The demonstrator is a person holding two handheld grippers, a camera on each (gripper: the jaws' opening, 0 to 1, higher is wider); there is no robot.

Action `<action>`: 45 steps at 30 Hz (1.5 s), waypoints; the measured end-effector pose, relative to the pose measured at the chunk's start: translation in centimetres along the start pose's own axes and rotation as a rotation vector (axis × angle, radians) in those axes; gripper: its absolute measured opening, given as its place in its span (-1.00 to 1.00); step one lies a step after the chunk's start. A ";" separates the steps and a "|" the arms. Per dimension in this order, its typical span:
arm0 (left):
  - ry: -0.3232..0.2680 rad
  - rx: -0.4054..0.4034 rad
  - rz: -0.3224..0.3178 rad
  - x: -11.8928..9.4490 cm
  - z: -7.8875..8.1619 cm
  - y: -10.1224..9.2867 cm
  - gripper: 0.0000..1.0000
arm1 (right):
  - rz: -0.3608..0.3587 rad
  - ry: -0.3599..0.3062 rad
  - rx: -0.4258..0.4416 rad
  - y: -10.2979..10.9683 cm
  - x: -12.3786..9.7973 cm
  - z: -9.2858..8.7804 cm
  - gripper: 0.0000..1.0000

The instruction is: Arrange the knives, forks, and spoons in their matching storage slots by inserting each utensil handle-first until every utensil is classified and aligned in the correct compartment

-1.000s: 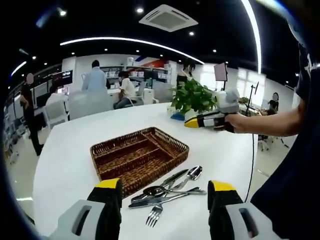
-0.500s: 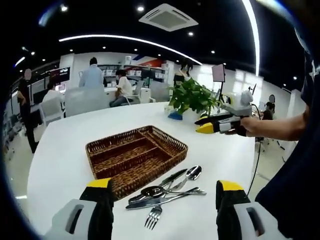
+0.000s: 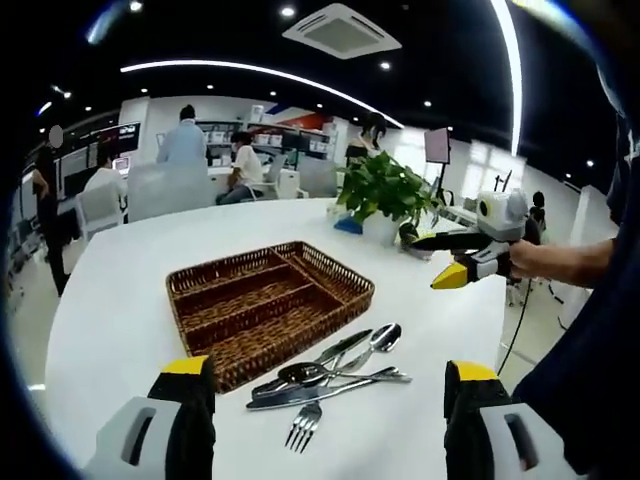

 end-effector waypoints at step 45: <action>0.262 0.618 -0.319 9.2 -2.3 -1.8 0.22 | -0.064 0.073 0.116 5.0 -1.8 -4.8 0.74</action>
Point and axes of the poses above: the point that each gripper's makers call its tool centre point, and the gripper's own axes: x roughly forward along the fingers, y roughly to its left, z roughly out of its top, the point moved 4 cm from there along -x, roughly backward along the fingers, and after that the axes turned 14 degrees about z, right-handed, at the moved point
